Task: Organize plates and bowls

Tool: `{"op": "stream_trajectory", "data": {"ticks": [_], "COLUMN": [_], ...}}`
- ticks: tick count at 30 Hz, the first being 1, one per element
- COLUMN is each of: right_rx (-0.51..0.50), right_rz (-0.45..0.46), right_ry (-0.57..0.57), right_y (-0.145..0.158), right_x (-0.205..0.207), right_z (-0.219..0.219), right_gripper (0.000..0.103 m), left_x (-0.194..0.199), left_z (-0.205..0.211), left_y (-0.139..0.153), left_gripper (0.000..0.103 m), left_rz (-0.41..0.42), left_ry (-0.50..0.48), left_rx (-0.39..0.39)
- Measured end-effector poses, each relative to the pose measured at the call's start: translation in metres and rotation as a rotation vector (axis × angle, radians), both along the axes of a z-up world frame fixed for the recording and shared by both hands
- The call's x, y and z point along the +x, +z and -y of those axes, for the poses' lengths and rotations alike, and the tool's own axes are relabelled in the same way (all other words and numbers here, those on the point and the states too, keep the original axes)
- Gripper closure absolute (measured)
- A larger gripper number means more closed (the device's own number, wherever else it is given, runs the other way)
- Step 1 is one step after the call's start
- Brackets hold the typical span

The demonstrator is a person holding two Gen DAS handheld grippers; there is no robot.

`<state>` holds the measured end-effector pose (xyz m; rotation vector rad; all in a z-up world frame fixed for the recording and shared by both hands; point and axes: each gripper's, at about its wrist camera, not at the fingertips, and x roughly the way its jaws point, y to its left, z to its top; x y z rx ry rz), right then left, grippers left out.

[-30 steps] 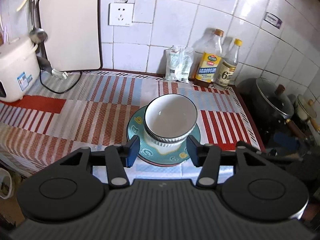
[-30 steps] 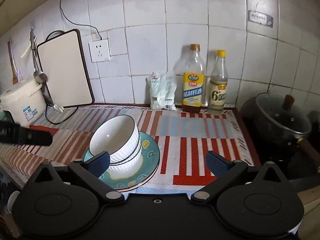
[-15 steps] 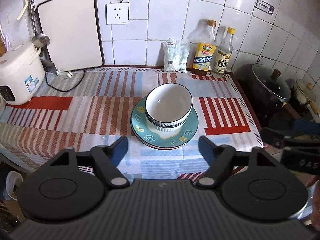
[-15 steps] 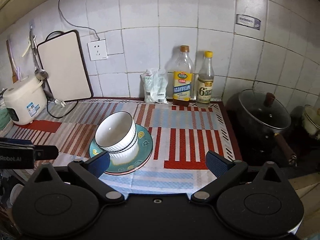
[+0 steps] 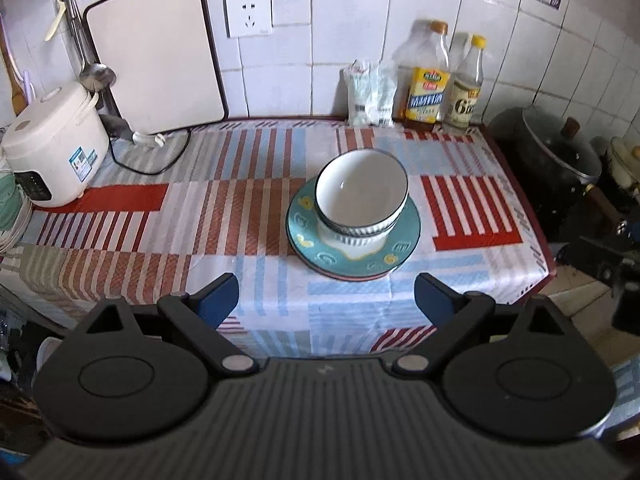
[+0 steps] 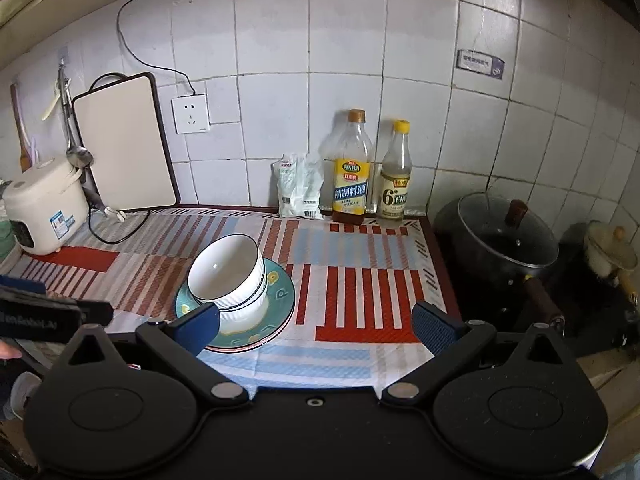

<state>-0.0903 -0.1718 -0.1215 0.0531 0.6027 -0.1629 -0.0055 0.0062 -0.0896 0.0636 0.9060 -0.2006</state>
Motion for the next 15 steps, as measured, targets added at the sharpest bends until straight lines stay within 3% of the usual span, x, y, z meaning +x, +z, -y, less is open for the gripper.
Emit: {"op": "stream_trajectory", "data": {"ticks": [15], "right_rx": [-0.008], "right_rz": [-0.030], "right_ry": [0.008], "right_y": [-0.016], "right_x": [0.006], "right_z": [-0.004], "right_gripper": [0.000], "left_x": [-0.002], "left_z": [0.003], "left_y": [0.000], "left_gripper": [0.007], "left_rz": [0.049], "left_ry": [-0.010], "left_rx": [0.033]}}
